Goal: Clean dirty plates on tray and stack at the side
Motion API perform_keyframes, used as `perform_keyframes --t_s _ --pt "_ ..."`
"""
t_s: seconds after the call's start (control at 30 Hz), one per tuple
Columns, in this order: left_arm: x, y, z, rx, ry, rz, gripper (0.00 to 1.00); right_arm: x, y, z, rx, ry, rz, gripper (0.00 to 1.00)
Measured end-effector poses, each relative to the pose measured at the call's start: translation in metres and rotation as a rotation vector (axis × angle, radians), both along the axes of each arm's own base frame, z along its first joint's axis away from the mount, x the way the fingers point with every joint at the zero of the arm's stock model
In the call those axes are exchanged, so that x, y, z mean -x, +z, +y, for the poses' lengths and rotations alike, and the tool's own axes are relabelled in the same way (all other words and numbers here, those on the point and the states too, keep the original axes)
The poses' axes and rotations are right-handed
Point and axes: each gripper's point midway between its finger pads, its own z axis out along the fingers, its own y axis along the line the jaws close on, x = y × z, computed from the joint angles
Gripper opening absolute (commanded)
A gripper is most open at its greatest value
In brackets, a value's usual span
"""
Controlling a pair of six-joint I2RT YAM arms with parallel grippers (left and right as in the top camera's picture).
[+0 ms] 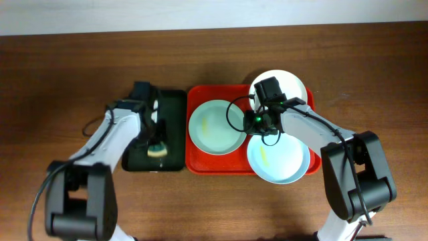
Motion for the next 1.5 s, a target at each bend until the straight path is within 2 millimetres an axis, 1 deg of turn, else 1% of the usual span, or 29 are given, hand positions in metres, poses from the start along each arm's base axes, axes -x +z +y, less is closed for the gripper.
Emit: perform_keyframes --t_s 0.03,0.1,0.17,0.2,0.27,0.37,0.43,0.47,0.6,0.67,0.7,0.73,0.77,0.8,0.83,0.93,1.03,1.1,1.17,1.23,1.37,1.43,1.5 --pt "-0.009 0.014 -0.001 0.006 -0.006 -0.046 0.0 0.0 0.0 0.0 -0.003 0.001 0.001 0.04" --pt "-0.025 0.047 -0.003 0.013 -0.026 -0.15 0.0 0.0 0.0 0.001 -0.008 0.003 0.001 0.04" --pt "-0.035 0.072 -0.005 0.016 -0.054 -0.225 0.0 0.0 0.001 0.002 -0.01 0.002 0.001 0.22" --pt "-0.038 0.08 -0.005 0.016 -0.066 -0.249 0.0 0.0 0.001 0.002 -0.009 0.005 0.0 0.25" --pt "-0.039 0.084 -0.006 0.017 -0.084 -0.258 0.0 0.0 0.001 0.002 -0.01 0.003 0.001 0.27" --pt "-0.035 0.078 -0.009 0.033 -0.099 -0.232 0.0 0.0 0.001 0.002 -0.01 0.002 0.001 0.27" --pt "-0.032 0.069 -0.01 0.037 -0.104 -0.208 0.0 0.0 0.001 0.002 -0.01 0.002 0.002 0.28" --pt "-0.029 0.061 -0.01 0.036 -0.106 -0.188 0.0 0.0 0.001 0.002 -0.011 0.002 0.002 0.28" --pt "-0.014 0.018 -0.009 0.033 -0.106 -0.072 0.0 0.0 0.001 0.002 -0.01 0.002 0.001 0.3" --pt "-0.011 0.004 -0.009 0.032 -0.107 -0.034 0.0 0.0 0.0 0.002 -0.01 0.002 0.002 0.3" --pt "-0.01 0.0 -0.009 0.031 -0.107 -0.023 0.02 0.0 0.0 0.002 -0.01 0.002 0.002 0.3" --pt "-0.01 -0.005 -0.009 0.03 -0.108 -0.011 0.18 0.0 0.001 0.002 -0.01 0.002 0.001 0.31" --pt "-0.01 -0.01 -0.009 0.029 -0.109 -0.001 0.42 0.0 0.0 0.002 -0.01 0.002 0.002 0.31" --pt "-0.009 -0.014 -0.009 0.027 -0.115 0.009 0.57 0.0 0.0 0.002 -0.01 0.002 0.001 0.3" --pt "-0.009 -0.017 -0.009 0.03 -0.112 0.016 0.61 0.0 0.001 0.002 -0.01 0.002 0.001 0.31" --pt "-0.002 -0.018 -0.009 0.03 -0.116 0.048 0.58 0.0 0.001 0.002 -0.01 0.002 0.001 0.31" --pt "-0.004 -0.007 -0.009 0.03 -0.116 0.06 0.55 0.0 0.001 0.002 -0.01 0.003 0.001 0.31" --pt "-0.015 0.01 -0.011 0.033 -0.117 0.038 0.42 0.0 0.001 0.002 -0.01 0.002 0.001 0.31" --pt "-0.024 0.021 -0.013 0.037 -0.119 0.01 0.28 0.0 0.001 0.002 -0.01 0.002 0.001 0.31" --pt "-0.024 0.022 -0.014 0.036 -0.131 0.012 0.27 0.0 0.001 0.002 -0.01 0.002 0.001 0.31" --pt "-0.014 0.01 -0.017 0.024 -0.148 0.035 0.27 0.0 0.001 0.002 -0.01 0.002 0.001 0.31" --pt "-0.005 0.001 -0.018 0.017 -0.156 0.06 0.31 0.0 0.001 0.002 -0.01 0.002 0.001 0.31" --pt "0.001 -0.005 -0.017 0.012 -0.156 0.077 0.31 0.0 0.0 0.002 -0.01 0.002 0.002 0.31"
